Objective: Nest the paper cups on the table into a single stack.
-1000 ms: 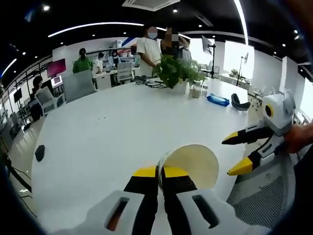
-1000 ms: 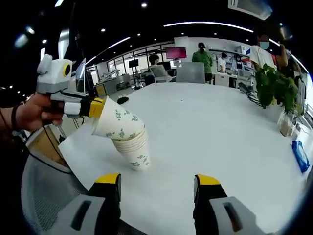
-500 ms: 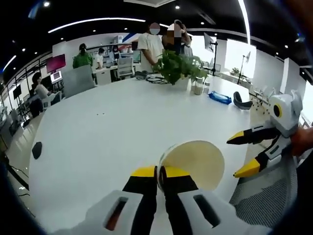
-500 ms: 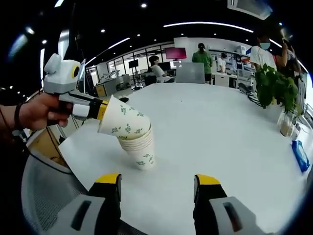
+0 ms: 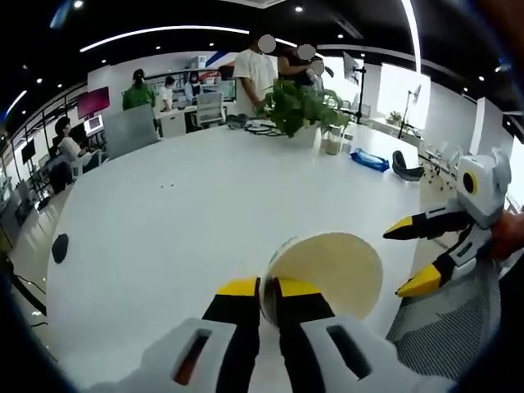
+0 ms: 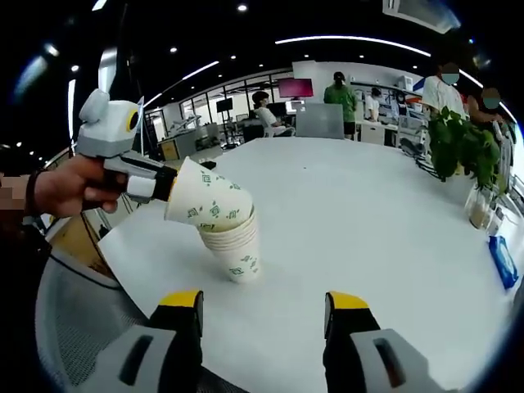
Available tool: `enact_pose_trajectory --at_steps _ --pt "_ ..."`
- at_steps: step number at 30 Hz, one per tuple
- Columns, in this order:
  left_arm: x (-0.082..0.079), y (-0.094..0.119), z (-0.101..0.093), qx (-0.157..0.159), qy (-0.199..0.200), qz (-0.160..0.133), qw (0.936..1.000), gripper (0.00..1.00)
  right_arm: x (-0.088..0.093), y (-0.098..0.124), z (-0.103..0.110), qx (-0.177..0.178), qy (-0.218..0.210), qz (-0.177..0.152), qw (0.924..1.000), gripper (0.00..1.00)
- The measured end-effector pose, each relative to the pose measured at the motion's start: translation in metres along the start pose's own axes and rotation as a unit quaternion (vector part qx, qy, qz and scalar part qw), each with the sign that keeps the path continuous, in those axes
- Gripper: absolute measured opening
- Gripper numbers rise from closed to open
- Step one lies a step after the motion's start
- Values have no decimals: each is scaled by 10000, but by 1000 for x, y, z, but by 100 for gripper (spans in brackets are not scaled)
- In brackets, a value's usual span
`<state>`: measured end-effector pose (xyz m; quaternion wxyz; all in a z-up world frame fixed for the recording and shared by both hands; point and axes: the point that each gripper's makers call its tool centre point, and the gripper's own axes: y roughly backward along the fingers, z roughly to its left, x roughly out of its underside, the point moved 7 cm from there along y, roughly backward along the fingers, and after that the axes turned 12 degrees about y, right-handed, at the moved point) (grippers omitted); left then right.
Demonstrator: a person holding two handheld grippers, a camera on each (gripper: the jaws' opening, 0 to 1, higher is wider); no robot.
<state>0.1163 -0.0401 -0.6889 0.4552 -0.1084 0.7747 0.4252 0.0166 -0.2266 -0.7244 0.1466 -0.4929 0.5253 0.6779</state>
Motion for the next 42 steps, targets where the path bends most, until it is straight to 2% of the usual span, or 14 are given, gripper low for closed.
enact_pose_trajectory --at_steps 12,17,26,32,42 --pt "0 -1 -2 -30 -73 20 10000 8 0 0 1 -17 10 19 10000 59" --pt "-7 0 -2 -11 -83 -24 10000 8 1 -2 0 -19 2 36 10000 58" --pt "-13 2 -4 39 -194 25 9998 0 1 -2 -1 -2 -39 24 10000 58" --pt "-18 8 -8 26 -252 73 9997 0 1 -3 0 -17 -30 40 10000 58" --pt "-15 1 -6 -63 53 424 9991 0 1 -1 0 -25 -49 34 10000 58"
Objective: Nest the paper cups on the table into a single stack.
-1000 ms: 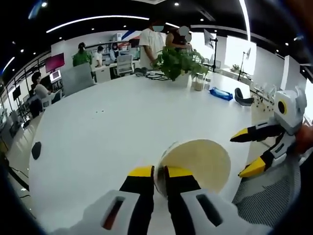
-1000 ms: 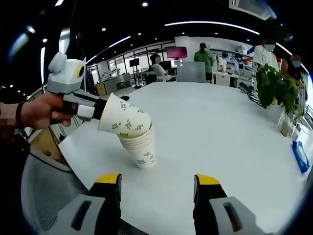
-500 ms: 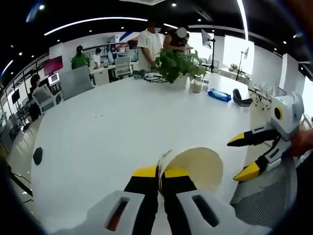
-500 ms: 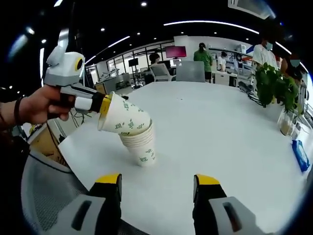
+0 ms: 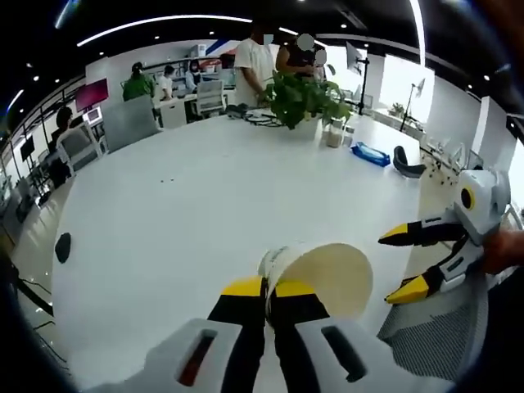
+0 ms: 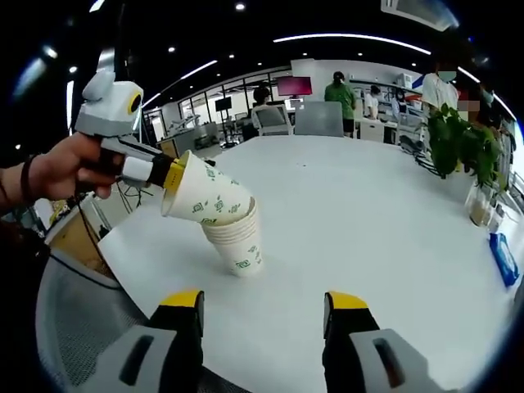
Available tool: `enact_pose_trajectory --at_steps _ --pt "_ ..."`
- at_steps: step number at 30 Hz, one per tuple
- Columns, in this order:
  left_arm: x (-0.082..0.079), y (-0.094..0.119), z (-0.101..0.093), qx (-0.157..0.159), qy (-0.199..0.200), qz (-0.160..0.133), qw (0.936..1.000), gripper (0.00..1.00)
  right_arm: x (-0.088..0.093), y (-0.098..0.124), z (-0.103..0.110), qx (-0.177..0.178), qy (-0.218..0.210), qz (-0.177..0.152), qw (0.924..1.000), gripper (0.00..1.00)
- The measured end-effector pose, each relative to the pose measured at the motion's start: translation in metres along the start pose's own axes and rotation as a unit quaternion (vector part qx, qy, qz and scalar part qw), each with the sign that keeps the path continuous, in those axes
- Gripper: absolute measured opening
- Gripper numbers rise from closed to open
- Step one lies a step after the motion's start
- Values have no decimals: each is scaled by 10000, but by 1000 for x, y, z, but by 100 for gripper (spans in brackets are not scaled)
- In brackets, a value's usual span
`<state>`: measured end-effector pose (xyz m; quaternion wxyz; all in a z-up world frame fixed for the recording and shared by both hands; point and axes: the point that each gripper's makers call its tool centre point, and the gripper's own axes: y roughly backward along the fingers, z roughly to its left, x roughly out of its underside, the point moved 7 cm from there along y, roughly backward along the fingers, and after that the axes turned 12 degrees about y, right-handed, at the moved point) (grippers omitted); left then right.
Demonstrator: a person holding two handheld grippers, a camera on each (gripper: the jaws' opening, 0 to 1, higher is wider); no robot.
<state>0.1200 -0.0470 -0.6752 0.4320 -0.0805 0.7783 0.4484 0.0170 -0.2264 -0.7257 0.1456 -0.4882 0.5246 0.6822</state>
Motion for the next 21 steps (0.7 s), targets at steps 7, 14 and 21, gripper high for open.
enact_pose_trajectory --at_steps 7,14,21 --pt "-4 -5 -3 75 -31 120 9999 4 -1 1 -1 22 -32 -26 10000 58" --pt "-16 -6 -8 97 -143 37 9998 7 -2 0 -2 50 -36 -59 10000 58" --pt "-20 -8 -4 55 -148 -29 9999 9 -2 1 -2 56 -36 -74 10000 58"
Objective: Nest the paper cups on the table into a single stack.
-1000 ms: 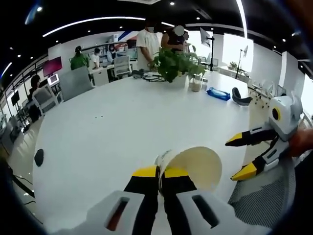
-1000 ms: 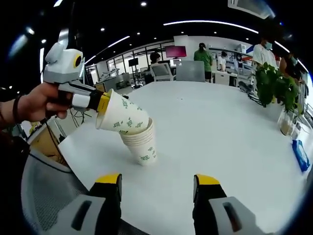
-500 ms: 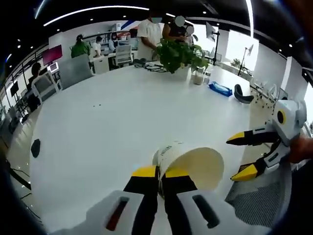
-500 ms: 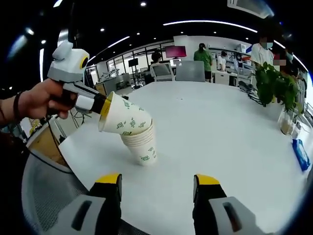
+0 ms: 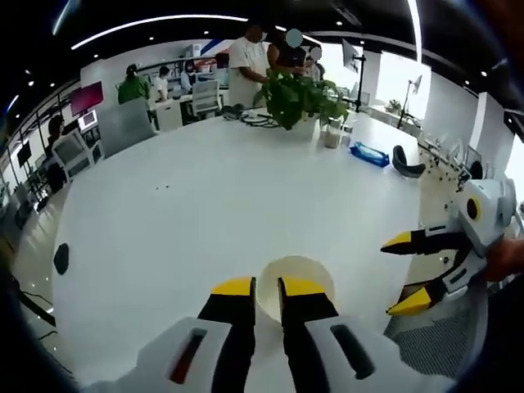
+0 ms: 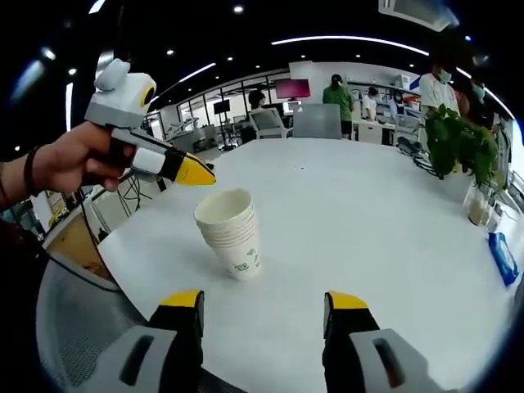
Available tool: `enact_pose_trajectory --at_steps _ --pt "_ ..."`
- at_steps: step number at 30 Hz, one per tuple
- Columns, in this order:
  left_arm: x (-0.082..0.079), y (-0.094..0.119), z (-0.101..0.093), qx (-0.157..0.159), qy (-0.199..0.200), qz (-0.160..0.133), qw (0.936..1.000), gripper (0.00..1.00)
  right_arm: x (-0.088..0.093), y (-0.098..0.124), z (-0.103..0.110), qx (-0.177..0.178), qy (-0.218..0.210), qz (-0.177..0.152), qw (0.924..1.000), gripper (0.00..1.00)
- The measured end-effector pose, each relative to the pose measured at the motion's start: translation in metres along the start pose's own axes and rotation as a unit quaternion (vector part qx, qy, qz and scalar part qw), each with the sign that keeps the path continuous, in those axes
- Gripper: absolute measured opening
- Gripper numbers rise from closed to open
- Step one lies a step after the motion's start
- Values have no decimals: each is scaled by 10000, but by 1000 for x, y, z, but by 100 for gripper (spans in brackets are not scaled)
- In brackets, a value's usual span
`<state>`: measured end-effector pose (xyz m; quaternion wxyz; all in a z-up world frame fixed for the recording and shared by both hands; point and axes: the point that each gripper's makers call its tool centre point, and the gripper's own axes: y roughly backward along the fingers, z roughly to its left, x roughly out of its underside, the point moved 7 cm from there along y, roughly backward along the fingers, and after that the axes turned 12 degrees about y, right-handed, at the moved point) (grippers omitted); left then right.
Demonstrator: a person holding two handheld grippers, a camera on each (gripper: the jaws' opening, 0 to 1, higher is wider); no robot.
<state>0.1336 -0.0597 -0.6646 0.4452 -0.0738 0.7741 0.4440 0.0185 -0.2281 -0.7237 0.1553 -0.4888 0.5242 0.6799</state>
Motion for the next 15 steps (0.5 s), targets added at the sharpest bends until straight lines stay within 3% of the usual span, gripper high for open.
enact_pose_trajectory --at_steps 10,15 --pt "5 7 6 -30 14 -84 10000 12 0 0 0 -10 53 34 10000 58" --pt "12 12 12 -5 78 -111 9999 20 1 -1 1 -30 54 47 10000 58"
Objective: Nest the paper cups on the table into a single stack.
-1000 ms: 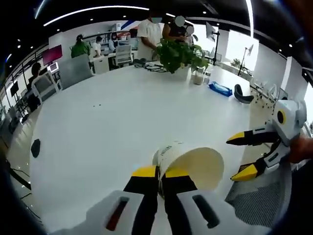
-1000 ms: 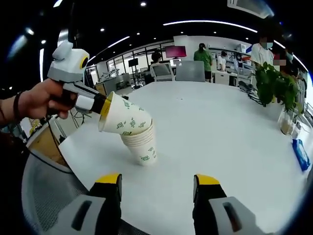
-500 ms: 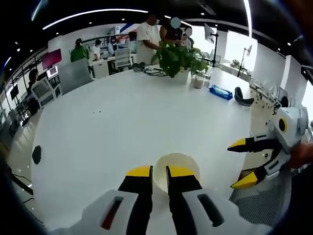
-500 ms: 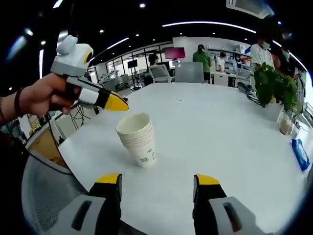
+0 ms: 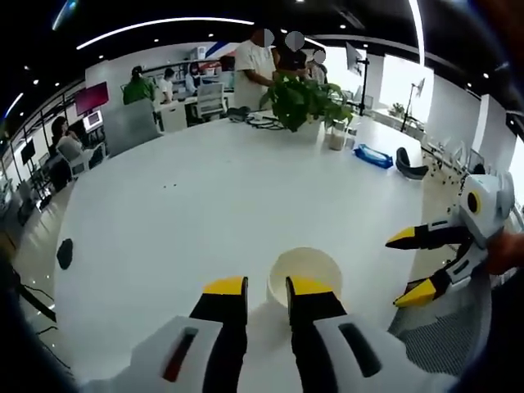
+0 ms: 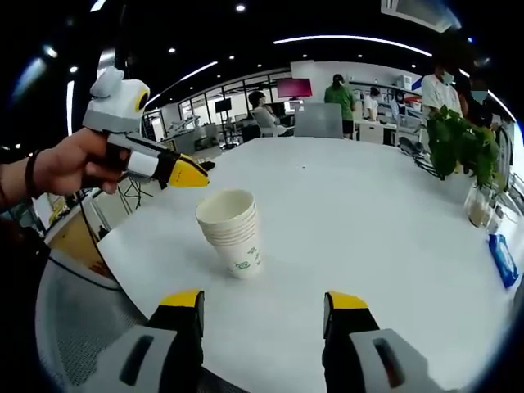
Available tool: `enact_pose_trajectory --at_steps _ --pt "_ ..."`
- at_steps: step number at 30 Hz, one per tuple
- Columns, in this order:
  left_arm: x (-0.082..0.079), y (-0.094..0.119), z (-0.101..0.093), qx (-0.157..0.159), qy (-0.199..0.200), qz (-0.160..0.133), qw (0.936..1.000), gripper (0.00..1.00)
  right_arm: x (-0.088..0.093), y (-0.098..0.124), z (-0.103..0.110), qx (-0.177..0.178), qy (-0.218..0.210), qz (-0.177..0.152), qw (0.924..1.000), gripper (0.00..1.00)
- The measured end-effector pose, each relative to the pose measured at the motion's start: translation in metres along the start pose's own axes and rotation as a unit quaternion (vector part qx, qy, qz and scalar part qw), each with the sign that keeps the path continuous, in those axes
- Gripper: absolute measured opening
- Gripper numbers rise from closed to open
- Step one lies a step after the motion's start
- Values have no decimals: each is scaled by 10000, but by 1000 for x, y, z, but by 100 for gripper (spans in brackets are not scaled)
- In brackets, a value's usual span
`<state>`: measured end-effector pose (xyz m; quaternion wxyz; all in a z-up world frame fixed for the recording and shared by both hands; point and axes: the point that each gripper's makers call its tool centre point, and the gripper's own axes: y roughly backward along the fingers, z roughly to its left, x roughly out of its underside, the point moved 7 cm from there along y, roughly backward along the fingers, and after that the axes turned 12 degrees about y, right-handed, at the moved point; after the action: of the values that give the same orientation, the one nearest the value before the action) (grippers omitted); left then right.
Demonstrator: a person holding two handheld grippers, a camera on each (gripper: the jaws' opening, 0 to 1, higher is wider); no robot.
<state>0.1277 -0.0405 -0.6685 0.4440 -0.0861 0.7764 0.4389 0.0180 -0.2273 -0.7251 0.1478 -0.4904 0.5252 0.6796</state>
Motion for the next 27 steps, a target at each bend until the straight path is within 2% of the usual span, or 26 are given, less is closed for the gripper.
enact_pose_trajectory --at_steps 6,11,16,19,25,27 --pt "19 12 9 171 106 -68 9998 33 -1 0 2 -97 14 37 9999 58" --pt "40 19 15 114 -25 102 9999 38 -2 -5 4 -229 38 83 9997 58" --pt "58 19 17 243 -288 369 9986 49 -4 -13 1 -389 471 257 9978 59" --pt "67 11 19 316 -449 495 9973 51 -11 -21 -5 -475 604 240 9968 59" --pt "69 -10 12 660 -491 579 9949 52 -27 -47 -13 -749 853 223 9933 58" --pt "67 -19 10 773 -532 598 9938 53 -33 -57 -12 -916 1058 247 9899 59"
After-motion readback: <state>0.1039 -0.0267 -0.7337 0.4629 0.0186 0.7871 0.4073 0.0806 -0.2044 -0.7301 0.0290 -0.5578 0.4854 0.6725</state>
